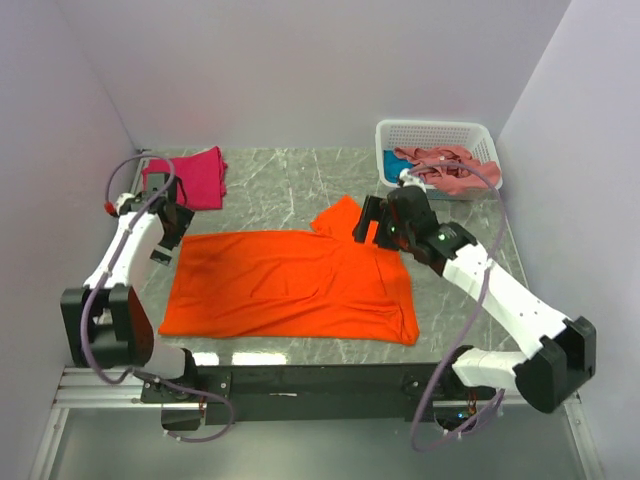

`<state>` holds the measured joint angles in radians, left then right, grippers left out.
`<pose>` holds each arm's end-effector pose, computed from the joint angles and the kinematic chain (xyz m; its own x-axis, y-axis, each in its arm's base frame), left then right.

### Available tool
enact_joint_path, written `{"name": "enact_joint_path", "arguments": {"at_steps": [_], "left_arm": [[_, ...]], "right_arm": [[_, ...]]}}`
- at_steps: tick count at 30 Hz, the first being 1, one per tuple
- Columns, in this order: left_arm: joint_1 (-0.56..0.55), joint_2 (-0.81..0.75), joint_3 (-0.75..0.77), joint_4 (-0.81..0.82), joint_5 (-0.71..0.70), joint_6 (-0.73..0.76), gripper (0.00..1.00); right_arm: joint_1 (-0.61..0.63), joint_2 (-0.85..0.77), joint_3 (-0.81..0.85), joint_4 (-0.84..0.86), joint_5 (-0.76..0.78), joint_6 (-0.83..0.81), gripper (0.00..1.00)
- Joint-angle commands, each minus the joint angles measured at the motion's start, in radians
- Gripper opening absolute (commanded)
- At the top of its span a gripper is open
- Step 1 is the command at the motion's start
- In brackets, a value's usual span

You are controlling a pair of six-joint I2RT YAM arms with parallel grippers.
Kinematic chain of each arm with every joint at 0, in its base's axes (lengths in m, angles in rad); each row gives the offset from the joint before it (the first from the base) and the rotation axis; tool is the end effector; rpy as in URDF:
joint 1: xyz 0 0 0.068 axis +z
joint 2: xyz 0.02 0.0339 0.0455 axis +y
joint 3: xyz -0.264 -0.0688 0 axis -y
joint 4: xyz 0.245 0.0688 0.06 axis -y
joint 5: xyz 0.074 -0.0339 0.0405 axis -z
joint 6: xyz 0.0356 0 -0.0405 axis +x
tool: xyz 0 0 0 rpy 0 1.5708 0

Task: Fold and stack the t-shirts
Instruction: Fold the tshirt

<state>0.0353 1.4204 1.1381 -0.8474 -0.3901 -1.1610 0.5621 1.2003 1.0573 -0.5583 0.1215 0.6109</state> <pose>0.2775 0.0233 0.2672 -0.1813 -0.8552 -0.4855 -0.9065 0.3367 -0.2546 0.2214 0.1344 0.3135 -0.7057 0.2284 -0.6707 -0.0560 0.9257 0.3742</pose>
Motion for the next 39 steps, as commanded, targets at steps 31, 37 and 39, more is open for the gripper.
{"name": "enact_joint_path", "arguments": {"at_steps": [31, 37, 39], "left_arm": [[0.067, 0.591, 0.278, 0.084, 0.066, 0.156, 0.01], [0.057, 0.569, 0.282, 0.067, 0.068, 0.159, 0.01], [0.057, 0.565, 0.288, 0.057, 0.066, 0.159, 0.01]], "right_arm": [[-0.148, 0.591, 0.45, 0.089, -0.011, -0.312, 0.95], [-0.145, 0.896, 0.829, -0.017, 0.012, -0.378, 0.9], [-0.145, 1.011, 0.935, -0.082, 0.035, -0.39, 0.88]]}}
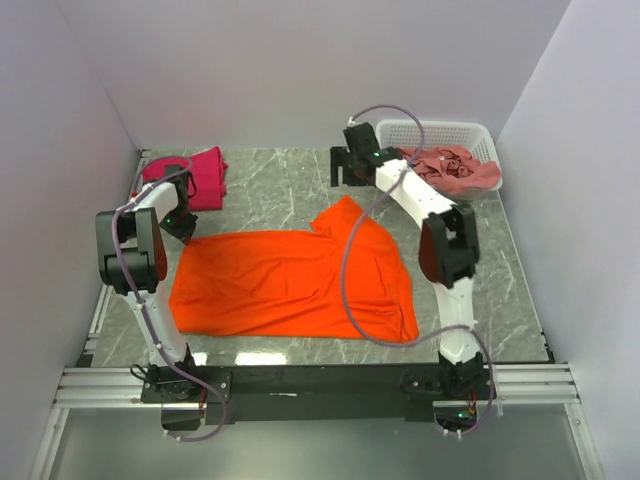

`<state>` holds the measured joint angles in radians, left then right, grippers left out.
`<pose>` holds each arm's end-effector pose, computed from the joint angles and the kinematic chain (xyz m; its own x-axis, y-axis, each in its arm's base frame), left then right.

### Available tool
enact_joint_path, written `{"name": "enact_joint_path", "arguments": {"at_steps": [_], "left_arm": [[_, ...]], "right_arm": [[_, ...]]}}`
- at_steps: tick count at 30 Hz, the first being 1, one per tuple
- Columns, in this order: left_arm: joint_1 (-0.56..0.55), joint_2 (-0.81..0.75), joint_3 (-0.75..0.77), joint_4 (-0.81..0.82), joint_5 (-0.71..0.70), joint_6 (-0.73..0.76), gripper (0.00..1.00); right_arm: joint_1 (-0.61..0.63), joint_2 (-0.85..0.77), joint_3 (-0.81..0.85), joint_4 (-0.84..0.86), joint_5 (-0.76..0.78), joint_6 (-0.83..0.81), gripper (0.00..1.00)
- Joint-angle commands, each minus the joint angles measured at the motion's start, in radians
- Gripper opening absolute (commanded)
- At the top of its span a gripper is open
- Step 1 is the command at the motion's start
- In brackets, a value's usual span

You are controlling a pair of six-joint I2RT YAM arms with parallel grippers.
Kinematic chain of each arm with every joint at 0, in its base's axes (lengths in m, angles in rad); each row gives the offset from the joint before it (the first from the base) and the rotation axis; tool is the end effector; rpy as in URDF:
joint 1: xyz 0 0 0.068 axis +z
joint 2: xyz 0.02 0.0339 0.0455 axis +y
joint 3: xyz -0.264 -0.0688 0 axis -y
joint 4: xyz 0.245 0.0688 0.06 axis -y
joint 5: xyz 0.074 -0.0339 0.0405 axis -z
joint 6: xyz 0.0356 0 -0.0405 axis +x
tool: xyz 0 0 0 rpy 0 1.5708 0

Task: Fold and stack the t-shirts
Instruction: Fold the tshirt

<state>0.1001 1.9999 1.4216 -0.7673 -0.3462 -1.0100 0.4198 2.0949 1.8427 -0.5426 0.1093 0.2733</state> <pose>0.3886 0.0512 0.1651 -0.3724 -0.8380 -0.3989 -0.9114 0.4113 -0.0132 0.4408 0.1925 0.2610 -0.7181 -0.0267 -0.6954 -0.1470 0.9825 0.1141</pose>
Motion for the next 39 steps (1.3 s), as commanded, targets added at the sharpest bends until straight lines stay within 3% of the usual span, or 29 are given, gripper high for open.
{"name": "enact_joint_path", "arguments": {"at_steps": [1, 5, 12, 25, 27, 28, 32, 35, 39], "left_arm": [[-0.008, -0.015, 0.007, -0.03, 0.016, 0.008, 0.01], [-0.01, -0.026, 0.0, -0.038, 0.006, 0.007, 0.01], [-0.01, -0.023, -0.016, -0.029, 0.021, 0.007, 0.01], [-0.01, -0.027, -0.03, -0.041, 0.003, 0.017, 0.01], [-0.01, -0.029, -0.032, -0.043, 0.0, 0.016, 0.01], [-0.011, -0.032, -0.033, -0.041, 0.001, 0.016, 0.01], [-0.011, -0.042, -0.036, -0.033, 0.013, 0.022, 0.01], [-0.013, -0.053, -0.035, -0.041, 0.009, 0.021, 0.01], [-0.014, -0.085, -0.046, -0.032, 0.015, 0.021, 0.01]], "right_arm": [[-0.004, 0.154, 0.247, -0.123, 0.053, -0.057, 0.87], [-0.004, 0.273, 0.371, -0.172, 0.087, -0.094, 0.83], [-0.004, 0.3, 0.299, -0.142, 0.055, -0.083, 0.67], [-0.004, 0.379, 0.342, -0.142, 0.015, -0.072, 0.64], [-0.003, 0.376, 0.325, -0.137, 0.003, -0.066, 0.5], [-0.004, 0.372, 0.313, -0.129, -0.003, -0.065, 0.36], [-0.004, 0.327, 0.25, -0.082, -0.029, -0.101, 0.11], [-0.003, 0.292, 0.234, -0.08, -0.04, -0.15, 0.0], [-0.003, 0.183, 0.118, -0.01, -0.023, -0.183, 0.0]]}}
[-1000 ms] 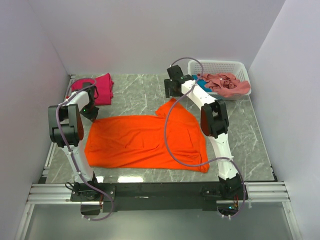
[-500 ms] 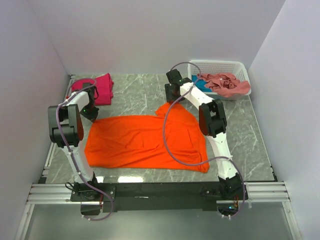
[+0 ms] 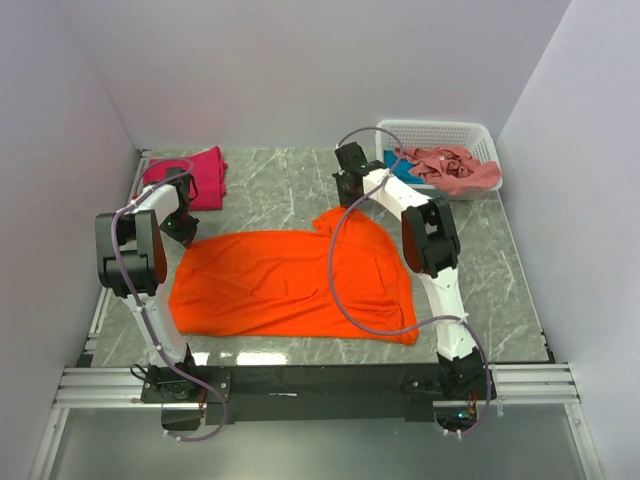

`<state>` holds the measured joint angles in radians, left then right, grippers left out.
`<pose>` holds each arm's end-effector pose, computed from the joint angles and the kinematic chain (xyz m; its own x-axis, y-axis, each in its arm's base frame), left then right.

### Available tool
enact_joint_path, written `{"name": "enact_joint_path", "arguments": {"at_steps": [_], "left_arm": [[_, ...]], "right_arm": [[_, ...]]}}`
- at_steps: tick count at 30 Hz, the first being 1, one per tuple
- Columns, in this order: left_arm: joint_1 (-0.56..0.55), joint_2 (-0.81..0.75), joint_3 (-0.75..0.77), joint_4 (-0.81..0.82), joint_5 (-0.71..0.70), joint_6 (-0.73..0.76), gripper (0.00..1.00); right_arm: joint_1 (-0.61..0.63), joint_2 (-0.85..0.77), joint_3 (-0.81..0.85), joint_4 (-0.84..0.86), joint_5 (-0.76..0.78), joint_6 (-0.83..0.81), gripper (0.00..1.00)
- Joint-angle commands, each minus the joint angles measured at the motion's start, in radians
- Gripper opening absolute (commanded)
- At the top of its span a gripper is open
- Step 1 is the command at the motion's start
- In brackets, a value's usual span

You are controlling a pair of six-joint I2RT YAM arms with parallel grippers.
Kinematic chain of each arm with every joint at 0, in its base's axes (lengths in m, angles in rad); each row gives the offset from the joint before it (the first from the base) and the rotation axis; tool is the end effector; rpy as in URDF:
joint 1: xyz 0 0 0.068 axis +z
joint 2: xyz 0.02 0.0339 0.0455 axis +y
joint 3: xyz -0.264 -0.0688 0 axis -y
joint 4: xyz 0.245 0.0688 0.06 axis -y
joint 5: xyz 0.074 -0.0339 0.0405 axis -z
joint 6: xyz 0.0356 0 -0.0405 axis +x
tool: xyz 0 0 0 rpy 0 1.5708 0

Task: Fold and stack the t-shirts
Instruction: Fold the tshirt

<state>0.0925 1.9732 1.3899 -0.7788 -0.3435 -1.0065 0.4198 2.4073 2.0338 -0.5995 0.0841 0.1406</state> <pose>0.3805 0.0473 0.1664 -0.3888 -0.8351 -0.3892 -0.9068 0.4216 0.0011 0.4830 0.2123 0.1664 -0.7982 -0.2034 -0.5670 -0.2536 0.9673 0.0101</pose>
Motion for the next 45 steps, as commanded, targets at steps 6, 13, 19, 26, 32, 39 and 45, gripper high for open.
{"name": "enact_joint_path", "arguments": {"at_steps": [6, 13, 19, 26, 32, 39, 45], "left_arm": [[-0.013, -0.128, -0.045, -0.03, 0.014, 0.014, 0.01], [-0.014, -0.233, -0.121, -0.008, 0.011, 0.011, 0.01], [-0.014, -0.301, -0.179, 0.003, 0.017, 0.005, 0.01], [-0.013, -0.37, -0.252, 0.012, 0.031, -0.006, 0.01], [-0.011, -0.41, -0.287, -0.016, -0.032, -0.05, 0.01], [0.012, -0.453, -0.327, -0.001, -0.032, -0.053, 0.01], [0.033, -0.456, -0.303, 0.024, -0.006, -0.038, 0.01]], "right_arm": [[0.008, -0.378, -0.361, 0.204, -0.053, -0.039, 0.0], [0.045, -0.64, -0.642, 0.29, -0.081, -0.019, 0.0], [0.08, -0.841, -0.822, 0.314, -0.081, -0.015, 0.0], [0.109, -1.005, -0.984, 0.254, -0.006, -0.009, 0.0], [0.135, -1.119, -1.119, 0.247, -0.056, 0.034, 0.0], [0.183, -1.229, -1.227, 0.204, -0.073, 0.056, 0.0], [0.189, -1.324, -1.253, 0.167, -0.015, 0.103, 0.0]]}}
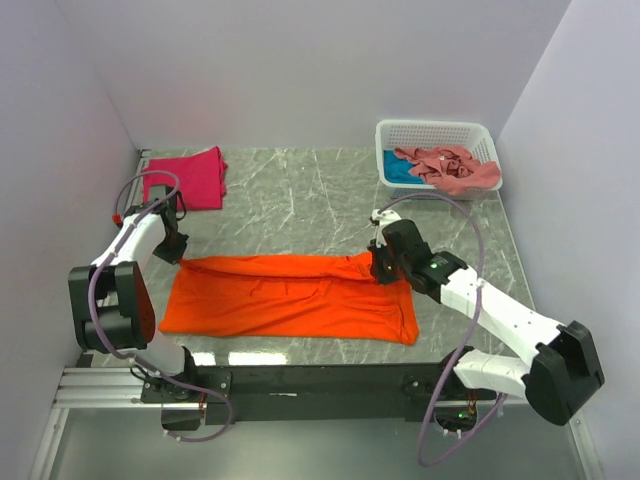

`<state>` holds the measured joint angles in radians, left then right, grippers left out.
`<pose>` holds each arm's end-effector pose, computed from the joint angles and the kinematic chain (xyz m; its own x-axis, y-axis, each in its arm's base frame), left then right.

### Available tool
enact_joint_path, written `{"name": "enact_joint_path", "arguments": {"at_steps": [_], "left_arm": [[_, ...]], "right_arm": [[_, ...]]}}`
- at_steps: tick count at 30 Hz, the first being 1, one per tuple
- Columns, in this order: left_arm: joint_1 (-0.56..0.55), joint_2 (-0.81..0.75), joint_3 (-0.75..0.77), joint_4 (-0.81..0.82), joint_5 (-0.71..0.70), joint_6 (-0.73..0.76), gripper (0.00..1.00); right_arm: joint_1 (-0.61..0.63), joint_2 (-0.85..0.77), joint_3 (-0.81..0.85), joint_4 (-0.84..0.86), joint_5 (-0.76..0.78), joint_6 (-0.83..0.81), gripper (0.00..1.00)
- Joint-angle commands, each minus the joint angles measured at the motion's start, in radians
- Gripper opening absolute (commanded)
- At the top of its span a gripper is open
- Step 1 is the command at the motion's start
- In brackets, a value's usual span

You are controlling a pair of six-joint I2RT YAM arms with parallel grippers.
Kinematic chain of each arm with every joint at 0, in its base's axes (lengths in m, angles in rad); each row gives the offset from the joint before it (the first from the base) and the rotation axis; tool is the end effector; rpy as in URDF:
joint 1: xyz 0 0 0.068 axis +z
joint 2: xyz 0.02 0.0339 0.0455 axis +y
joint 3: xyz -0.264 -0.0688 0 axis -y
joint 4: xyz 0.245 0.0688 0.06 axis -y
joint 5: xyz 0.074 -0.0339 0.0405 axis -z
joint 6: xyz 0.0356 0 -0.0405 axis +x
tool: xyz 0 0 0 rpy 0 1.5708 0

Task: Fold and stack the t-shirts
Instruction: Fold the tshirt

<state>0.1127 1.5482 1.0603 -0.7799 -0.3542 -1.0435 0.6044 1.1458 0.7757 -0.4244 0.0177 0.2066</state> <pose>0.2874 0.0450 0.2131 -0.2972 -0.8493 -0.4362 -0.9244 0.3704 -0.0913 0.1962 0.1348 0.2431 -0.6891 -0.2266 -0.6883 -0.4257 0.8953 0.1314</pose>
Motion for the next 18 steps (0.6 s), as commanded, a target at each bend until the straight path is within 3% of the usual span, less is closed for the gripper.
{"name": "enact_joint_path", "arguments": {"at_steps": [1, 10, 18], "left_arm": [[0.013, -0.025, 0.039, 0.025, 0.006, -0.001, 0.01], [0.031, 0.061, 0.193, 0.016, 0.032, 0.019, 0.01], [0.033, 0.058, 0.116, 0.039, 0.029, 0.028, 0.01]], "right_arm": [[0.005, -0.069, 0.019, -0.013, 0.062, 0.042, 0.0], [0.003, -0.052, 0.111, -0.034, 0.159, 0.044, 0.0], [0.003, -0.09, 0.063, -0.014, 0.022, 0.04, 0.0]]}}
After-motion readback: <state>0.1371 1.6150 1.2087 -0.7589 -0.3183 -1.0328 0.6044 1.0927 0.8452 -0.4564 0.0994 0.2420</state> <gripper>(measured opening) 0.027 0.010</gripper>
